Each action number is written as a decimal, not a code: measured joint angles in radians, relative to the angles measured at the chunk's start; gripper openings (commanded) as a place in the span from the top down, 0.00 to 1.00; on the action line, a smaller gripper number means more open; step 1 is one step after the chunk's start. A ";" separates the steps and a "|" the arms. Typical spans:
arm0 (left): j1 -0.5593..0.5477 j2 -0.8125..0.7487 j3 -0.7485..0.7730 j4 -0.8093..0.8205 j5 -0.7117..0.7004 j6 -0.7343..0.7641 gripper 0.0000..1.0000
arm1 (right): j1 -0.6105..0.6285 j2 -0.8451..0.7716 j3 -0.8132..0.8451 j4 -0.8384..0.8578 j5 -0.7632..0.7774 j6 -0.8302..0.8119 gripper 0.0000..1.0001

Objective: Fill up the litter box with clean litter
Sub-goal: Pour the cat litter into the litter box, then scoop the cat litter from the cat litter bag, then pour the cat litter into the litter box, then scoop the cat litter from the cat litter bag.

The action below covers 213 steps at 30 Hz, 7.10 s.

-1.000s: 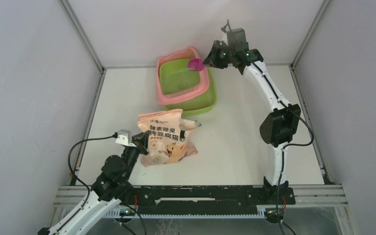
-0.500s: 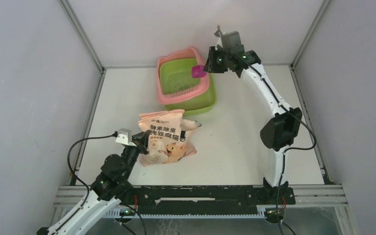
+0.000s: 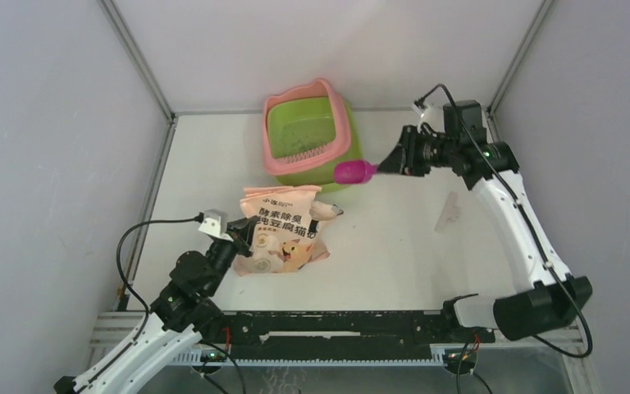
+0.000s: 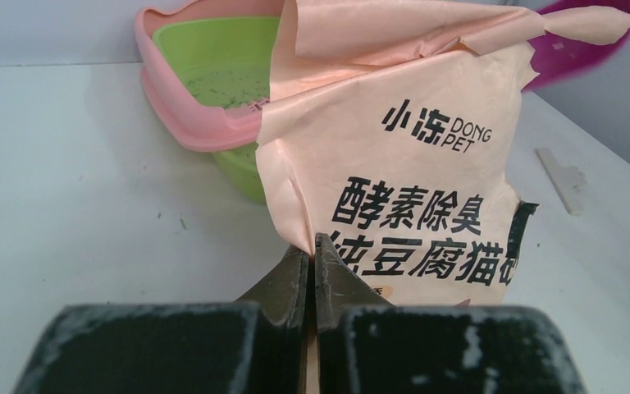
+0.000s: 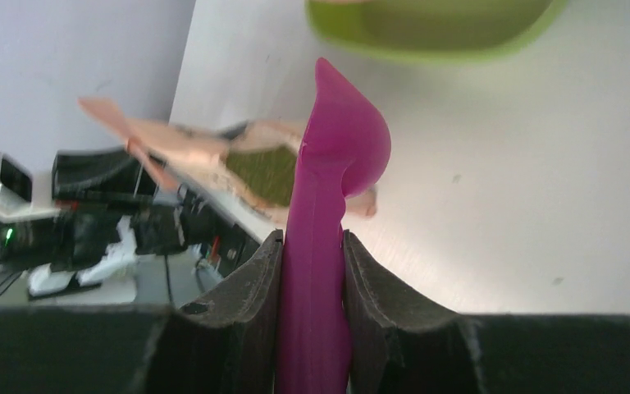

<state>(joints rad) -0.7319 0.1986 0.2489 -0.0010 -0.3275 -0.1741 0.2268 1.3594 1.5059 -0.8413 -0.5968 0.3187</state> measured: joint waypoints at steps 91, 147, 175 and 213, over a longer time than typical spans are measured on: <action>-0.014 -0.048 -0.071 0.104 -0.037 -0.035 1.00 | -0.034 0.005 -0.582 0.597 -0.602 0.375 1.00; -0.012 0.036 -0.061 0.172 -0.080 0.029 1.00 | -0.163 0.224 -0.518 1.135 -0.631 0.866 1.00; -0.007 -0.024 -0.061 0.117 -0.080 0.026 1.00 | 0.117 0.716 0.699 -0.069 0.301 0.014 1.00; -0.005 0.101 -0.029 0.178 0.021 0.024 1.00 | 0.074 -0.053 -0.073 -0.102 -0.143 -0.045 1.00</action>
<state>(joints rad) -0.7364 0.2996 0.2195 0.1772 -0.3061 -0.1497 0.3008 1.3064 1.4330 -0.9436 -0.7395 0.2741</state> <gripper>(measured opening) 0.034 0.348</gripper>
